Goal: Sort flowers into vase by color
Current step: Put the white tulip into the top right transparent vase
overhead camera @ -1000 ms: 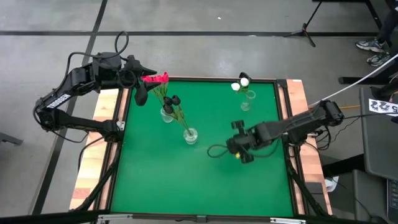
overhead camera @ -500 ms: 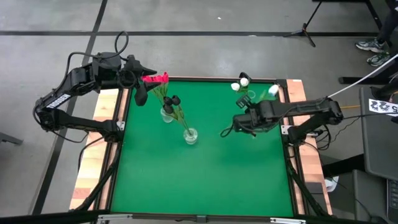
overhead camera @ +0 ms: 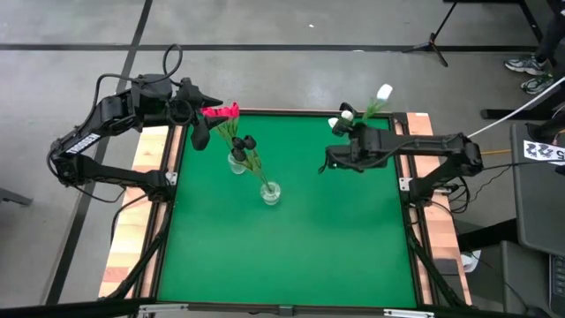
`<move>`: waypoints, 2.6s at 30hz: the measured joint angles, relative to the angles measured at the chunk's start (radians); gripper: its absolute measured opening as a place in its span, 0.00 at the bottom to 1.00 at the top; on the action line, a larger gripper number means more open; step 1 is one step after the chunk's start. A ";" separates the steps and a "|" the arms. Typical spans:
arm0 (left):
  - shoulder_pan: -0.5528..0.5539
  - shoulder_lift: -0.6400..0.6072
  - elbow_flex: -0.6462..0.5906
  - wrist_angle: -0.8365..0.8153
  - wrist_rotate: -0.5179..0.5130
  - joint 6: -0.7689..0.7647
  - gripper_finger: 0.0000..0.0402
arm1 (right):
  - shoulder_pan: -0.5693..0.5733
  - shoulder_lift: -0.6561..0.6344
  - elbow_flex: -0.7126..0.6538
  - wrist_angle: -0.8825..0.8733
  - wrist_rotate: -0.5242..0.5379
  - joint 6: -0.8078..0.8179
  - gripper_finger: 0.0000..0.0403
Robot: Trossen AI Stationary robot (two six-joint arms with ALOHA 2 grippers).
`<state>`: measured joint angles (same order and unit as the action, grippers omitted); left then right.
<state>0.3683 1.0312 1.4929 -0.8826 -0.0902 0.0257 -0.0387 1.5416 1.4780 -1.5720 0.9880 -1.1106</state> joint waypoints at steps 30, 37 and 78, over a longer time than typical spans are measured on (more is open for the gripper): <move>0.000 0.000 0.000 -0.005 -0.024 0.002 0.57 | -0.142 -0.211 0.000 0.001 0.172 -0.359 0.00; 0.000 0.000 0.000 -0.005 -0.031 0.001 0.57 | -0.218 -0.209 0.000 0.001 0.221 -0.408 0.00; 0.000 0.000 0.000 -0.005 -0.053 0.001 0.57 | -0.085 -0.123 0.000 0.002 0.302 -0.362 0.00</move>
<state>0.3683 1.0313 1.4929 -0.8871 -0.1429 0.0272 -0.1238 1.4185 1.4780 -1.5697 1.2896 -1.4727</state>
